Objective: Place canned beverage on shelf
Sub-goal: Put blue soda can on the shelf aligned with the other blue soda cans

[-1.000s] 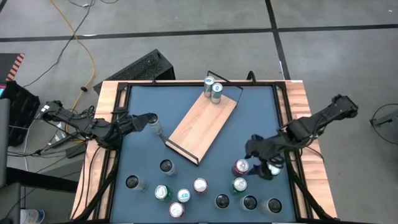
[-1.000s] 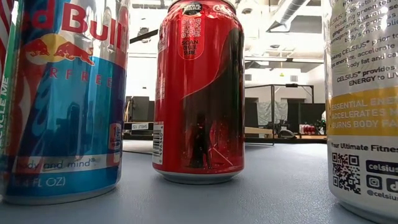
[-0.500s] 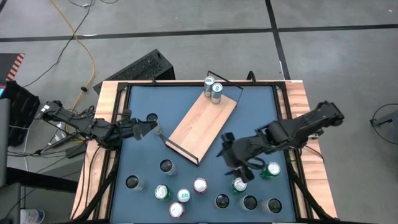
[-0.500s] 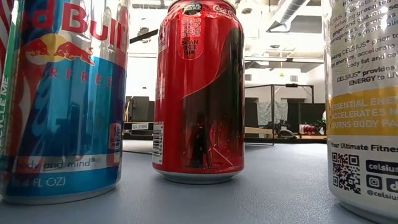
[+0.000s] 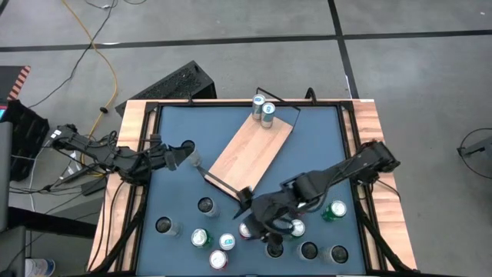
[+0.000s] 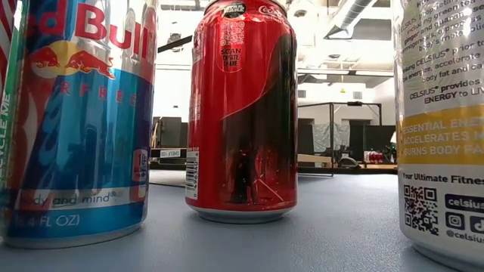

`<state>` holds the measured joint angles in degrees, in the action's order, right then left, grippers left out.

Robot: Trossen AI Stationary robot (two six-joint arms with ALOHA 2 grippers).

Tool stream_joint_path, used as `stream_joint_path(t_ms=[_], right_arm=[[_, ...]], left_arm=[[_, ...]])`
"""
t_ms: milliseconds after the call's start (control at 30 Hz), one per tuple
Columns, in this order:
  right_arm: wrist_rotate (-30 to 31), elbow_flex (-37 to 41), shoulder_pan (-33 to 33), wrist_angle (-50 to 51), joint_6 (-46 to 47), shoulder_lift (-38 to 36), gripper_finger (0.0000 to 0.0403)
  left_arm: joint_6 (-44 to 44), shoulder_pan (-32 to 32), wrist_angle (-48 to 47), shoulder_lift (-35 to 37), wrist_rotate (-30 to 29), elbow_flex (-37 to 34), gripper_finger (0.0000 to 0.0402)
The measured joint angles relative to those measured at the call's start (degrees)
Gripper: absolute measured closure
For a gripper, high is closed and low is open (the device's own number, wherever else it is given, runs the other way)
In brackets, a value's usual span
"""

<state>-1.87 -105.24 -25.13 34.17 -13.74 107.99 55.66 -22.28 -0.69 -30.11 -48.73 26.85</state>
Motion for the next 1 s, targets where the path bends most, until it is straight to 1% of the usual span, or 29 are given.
stream_joint_path(t_ms=[233,400,667,767,933,1000], right_arm=[[-4.45,-3.40,-0.83,-6.98,2.93,6.40,0.0081],[-4.66,-3.45,-0.13,-11.10,4.27,8.01,0.0081],[-4.27,-3.20,-0.12,-11.02,5.37,12.39,0.0081],[-3.42,-3.22,-0.12,-10.85,6.75,13.32,0.0081],[1.98,-3.22,0.02,-9.12,6.51,13.31,0.0081],[2.10,-3.22,0.16,-9.65,6.39,13.31,0.0081]], left_arm=[[0.81,0.00,-0.34,0.00,0.39,0.00,0.0207],[0.91,0.00,-1.07,0.02,1.45,0.00,0.0207],[0.94,0.00,-2.32,0.01,1.73,0.00,0.0207],[0.93,0.00,-2.51,0.02,1.85,0.00,0.0207],[0.92,0.00,-3.05,0.02,1.99,0.00,0.0207],[0.92,0.00,-3.02,0.00,1.97,0.00,0.0207]])
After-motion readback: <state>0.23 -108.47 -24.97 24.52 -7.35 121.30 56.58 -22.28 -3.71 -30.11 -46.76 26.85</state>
